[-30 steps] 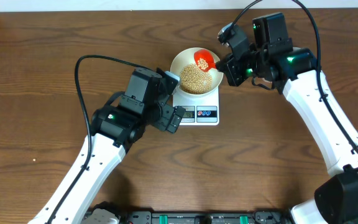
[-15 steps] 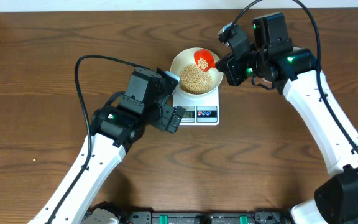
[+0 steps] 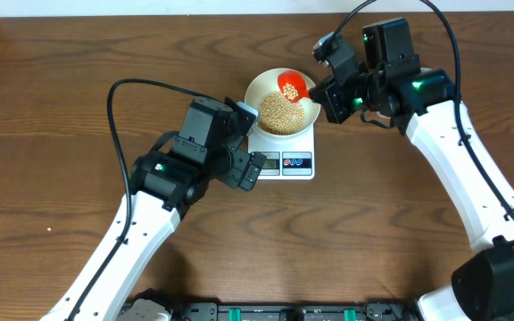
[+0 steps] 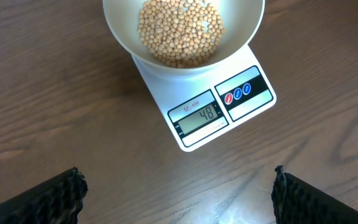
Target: Scoop item into bowl and weigh 50g on scale
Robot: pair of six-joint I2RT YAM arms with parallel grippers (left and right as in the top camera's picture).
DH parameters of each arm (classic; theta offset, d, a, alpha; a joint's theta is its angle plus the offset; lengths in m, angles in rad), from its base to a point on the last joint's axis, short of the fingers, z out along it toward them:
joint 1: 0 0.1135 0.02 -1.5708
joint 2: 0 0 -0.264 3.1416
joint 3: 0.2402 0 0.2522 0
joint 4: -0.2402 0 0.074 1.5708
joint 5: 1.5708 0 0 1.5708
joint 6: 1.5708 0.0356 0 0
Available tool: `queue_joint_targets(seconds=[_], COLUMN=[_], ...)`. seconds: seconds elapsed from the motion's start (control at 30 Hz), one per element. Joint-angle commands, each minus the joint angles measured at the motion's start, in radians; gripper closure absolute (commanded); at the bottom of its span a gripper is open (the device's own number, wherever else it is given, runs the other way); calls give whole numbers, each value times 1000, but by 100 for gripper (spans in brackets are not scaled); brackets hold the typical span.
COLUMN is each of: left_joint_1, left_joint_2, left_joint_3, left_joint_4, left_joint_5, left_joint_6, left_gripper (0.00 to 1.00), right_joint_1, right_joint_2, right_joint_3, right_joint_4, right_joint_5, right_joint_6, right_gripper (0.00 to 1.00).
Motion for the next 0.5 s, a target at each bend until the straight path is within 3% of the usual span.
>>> queue_joint_targets(seconds=[0.0,0.47], left_joint_1=[3,3], left_joint_2=[-2,-2], left_joint_3=[-4,-4], left_joint_4=[-2,-2], left_joint_5=[5,5], left_joint_6=[10,10], left_gripper=[3,3], right_joint_1=[2,6], right_joint_2=[4,4], right_joint_3=[12,12], right_joint_4=[2,-13], right_joint_5=[-21,-19], right_joint_6=[12,-90], right_gripper=[99,99])
